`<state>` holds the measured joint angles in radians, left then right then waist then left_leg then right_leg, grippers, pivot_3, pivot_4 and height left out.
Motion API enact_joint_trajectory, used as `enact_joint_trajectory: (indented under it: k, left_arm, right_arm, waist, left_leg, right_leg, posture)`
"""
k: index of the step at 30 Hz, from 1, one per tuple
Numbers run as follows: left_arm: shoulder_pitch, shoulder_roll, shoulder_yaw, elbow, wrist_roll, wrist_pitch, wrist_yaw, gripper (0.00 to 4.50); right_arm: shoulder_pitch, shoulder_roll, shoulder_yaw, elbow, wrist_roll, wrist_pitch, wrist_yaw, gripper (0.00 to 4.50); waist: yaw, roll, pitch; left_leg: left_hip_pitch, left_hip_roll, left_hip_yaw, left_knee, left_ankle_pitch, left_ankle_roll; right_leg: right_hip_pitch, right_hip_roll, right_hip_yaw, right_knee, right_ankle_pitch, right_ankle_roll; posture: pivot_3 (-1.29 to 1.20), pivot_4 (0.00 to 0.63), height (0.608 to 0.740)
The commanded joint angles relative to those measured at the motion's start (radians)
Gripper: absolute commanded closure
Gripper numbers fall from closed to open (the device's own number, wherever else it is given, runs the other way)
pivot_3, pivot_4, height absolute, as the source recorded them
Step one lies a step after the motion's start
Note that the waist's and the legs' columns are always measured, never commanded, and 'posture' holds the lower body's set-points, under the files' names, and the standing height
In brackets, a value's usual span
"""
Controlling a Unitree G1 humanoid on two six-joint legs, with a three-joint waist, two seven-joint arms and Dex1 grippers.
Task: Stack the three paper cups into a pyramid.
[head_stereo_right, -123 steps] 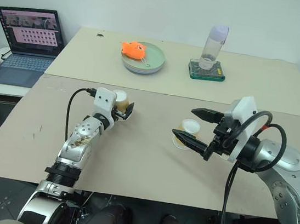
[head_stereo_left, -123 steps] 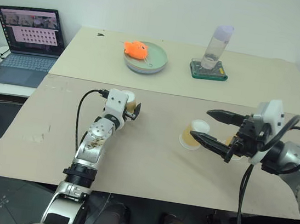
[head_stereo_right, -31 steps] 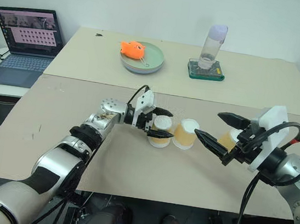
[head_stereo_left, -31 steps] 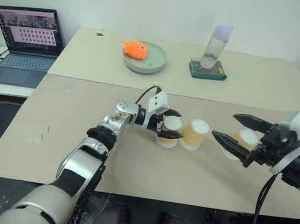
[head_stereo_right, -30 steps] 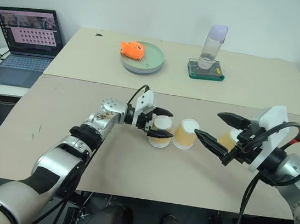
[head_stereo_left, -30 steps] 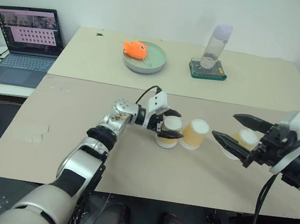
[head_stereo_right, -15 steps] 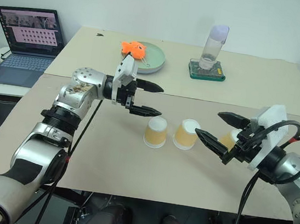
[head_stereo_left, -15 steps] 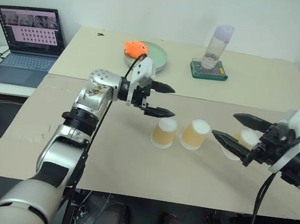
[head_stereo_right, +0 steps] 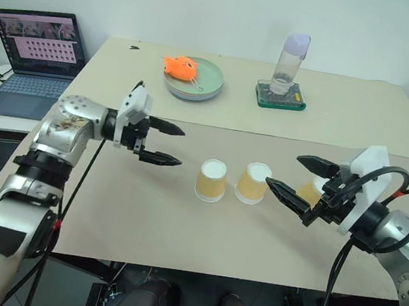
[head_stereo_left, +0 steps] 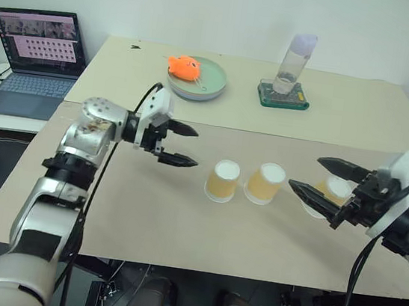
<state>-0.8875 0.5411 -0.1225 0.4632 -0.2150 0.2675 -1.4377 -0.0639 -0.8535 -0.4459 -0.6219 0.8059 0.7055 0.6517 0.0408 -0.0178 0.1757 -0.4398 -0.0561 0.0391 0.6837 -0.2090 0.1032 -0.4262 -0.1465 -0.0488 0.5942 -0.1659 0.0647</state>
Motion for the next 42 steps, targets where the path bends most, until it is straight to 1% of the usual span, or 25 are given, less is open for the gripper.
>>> enact_joint_trajectory:
  k: [1,5,9,14,25,30,37,42]
  left_arm:
    - [0.036,-0.004,-0.025,-0.074,0.014,-0.017,0.027,0.05]
    - [0.08,-0.042,-0.061,-0.094,0.029,-0.026,0.055,0.05]
    - [0.096,-0.083,-0.093,-0.069,0.058,-0.073,0.089,0.05]
    - [0.066,-0.117,-0.098,-0.022,0.066,-0.091,0.104,0.05]
    - [-0.008,-0.127,-0.113,0.123,0.118,-0.2,0.097,0.05]
    - [-0.04,-0.165,-0.123,0.192,0.15,-0.258,0.13,0.05]
    - [-0.079,-0.219,-0.118,0.256,0.167,-0.29,0.157,0.05]
    - [-0.099,-0.234,-0.112,0.3,0.177,-0.313,0.156,0.05]
  right_arm:
    - [-0.011,0.0,-0.033,-0.027,0.009,-0.028,-0.001,0.0]
    - [-0.022,-0.003,-0.03,-0.023,0.016,-0.028,0.004,0.0]
    - [-0.031,-0.005,-0.029,-0.023,0.016,-0.025,0.004,0.0]
    - [-0.03,-0.007,-0.043,-0.032,0.028,-0.021,0.002,0.0]
    - [-0.021,-0.01,-0.059,-0.045,0.044,-0.017,-0.011,0.0]
    - [-0.023,-0.01,-0.058,-0.045,0.046,-0.016,-0.016,0.0]
    - [-0.027,-0.013,-0.058,-0.046,0.052,-0.014,-0.02,0.0]
    - [-0.021,-0.016,-0.062,-0.05,0.056,-0.013,-0.023,0.0]
  waist:
    - [0.002,0.0,0.0]
    - [0.003,0.0,0.0]
    - [0.0,0.0,0.0]
    - [0.0,0.0,0.0]
    - [0.0,0.0,0.0]
    - [0.003,0.0,0.0]
    - [0.001,0.0,0.0]
    - [0.001,0.0,0.0]
  left_leg:
    - [0.0,0.0,0.0,0.0,0.0,0.0]
    - [0.0,0.0,0.0,0.0,0.0,-0.001]
    - [0.0,0.0,0.0,0.0,0.0,-0.001]
    - [0.0,0.0,0.0,0.0,0.0,-0.001]
    - [0.0,0.0,0.0,0.0,0.0,0.0]
    - [0.0,0.0,0.0,0.0,0.0,0.0]
    - [0.0,0.0,0.0,0.0,0.0,0.0]
    - [0.0,0.0,0.0,0.0,0.0,0.0]
  right_leg:
    - [0.0,0.0,0.0,0.0,0.0,0.0]
    - [0.0,0.0,0.0,0.0,0.0,0.0]
    - [0.0,0.0,0.0,0.0,0.0,0.0]
    - [0.0,0.0,0.0,0.0,0.0,0.0]
    - [0.0,0.0,0.0,0.0,0.0,0.0]
    - [0.001,0.0,0.0,0.0,0.0,0.0]
    - [0.0,0.0,0.0,0.0,0.0,0.0]
    - [0.0,0.0,0.0,0.0,0.0,0.0]
  posture:
    - [0.0,0.15,0.74]
    - [0.0,0.15,0.74]
    - [0.0,0.15,0.74]
    - [0.0,0.15,0.74]
    - [0.0,0.15,0.74]
    - [0.0,0.15,0.74]
    - [0.0,0.15,0.74]
    - [0.0,0.15,0.74]
